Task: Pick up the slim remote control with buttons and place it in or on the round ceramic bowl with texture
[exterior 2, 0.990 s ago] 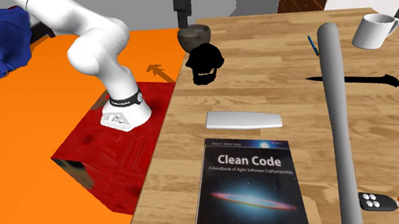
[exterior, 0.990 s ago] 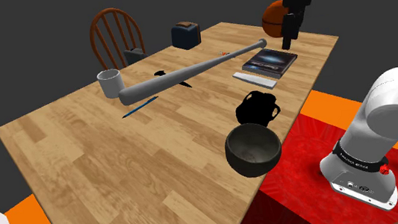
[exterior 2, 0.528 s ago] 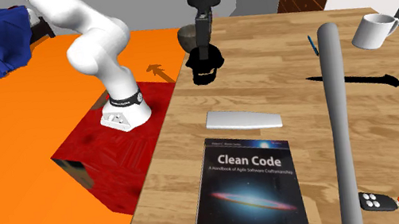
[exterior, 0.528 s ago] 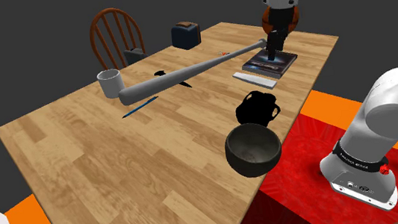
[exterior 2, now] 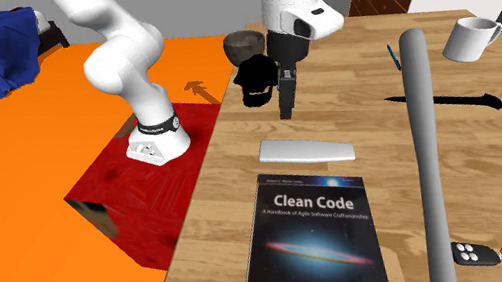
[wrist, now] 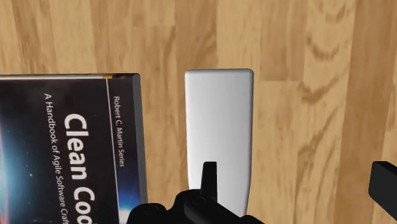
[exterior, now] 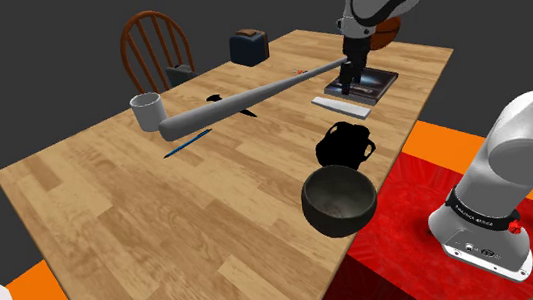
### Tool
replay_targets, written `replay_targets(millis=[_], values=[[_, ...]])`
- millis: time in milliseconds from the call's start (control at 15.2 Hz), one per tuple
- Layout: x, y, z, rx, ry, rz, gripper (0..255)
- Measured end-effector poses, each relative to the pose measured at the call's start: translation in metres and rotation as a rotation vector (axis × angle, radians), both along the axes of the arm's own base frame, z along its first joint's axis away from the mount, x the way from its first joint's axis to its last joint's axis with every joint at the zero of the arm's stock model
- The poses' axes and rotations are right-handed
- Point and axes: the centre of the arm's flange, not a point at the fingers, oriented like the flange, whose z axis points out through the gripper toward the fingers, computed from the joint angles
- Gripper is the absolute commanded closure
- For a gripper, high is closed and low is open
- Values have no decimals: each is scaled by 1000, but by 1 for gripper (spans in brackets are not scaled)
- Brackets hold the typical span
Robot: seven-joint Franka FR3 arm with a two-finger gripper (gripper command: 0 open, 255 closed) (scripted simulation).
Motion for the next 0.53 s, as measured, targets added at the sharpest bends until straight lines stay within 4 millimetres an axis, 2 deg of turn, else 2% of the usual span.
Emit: replay_targets(millis=[330,528], values=[[38,-27,-47,7,-17,-9,0],[47,-36,-66,8,-21,-11,0]])
